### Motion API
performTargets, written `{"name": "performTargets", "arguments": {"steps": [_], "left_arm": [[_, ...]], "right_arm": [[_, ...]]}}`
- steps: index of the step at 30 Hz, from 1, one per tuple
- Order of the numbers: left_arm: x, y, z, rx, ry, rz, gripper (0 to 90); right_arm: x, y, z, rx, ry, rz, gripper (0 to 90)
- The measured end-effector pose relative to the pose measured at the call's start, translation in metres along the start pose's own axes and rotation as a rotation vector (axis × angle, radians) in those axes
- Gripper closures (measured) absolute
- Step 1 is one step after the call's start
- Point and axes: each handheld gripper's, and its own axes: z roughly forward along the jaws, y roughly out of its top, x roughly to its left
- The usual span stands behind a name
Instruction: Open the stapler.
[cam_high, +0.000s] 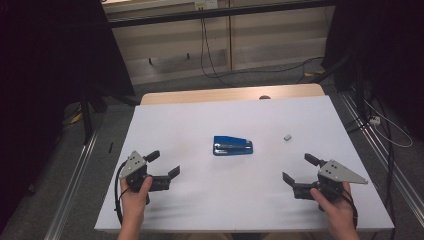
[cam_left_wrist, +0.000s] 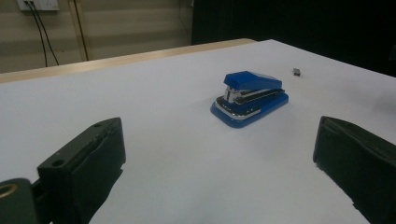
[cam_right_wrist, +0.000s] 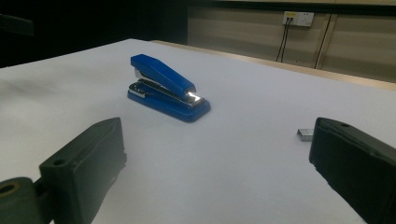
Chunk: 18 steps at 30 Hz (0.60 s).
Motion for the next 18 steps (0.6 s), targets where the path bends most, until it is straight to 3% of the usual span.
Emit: {"name": "performTargets", "arguments": {"steps": [18], "left_arm": [[-0.005, 0.014, 0.034, -0.002, -0.065, 0.016, 2.7]], "right_arm": [[0.001, 0.010, 0.007, 0.000, -0.020, -0.008, 2.8]]}}
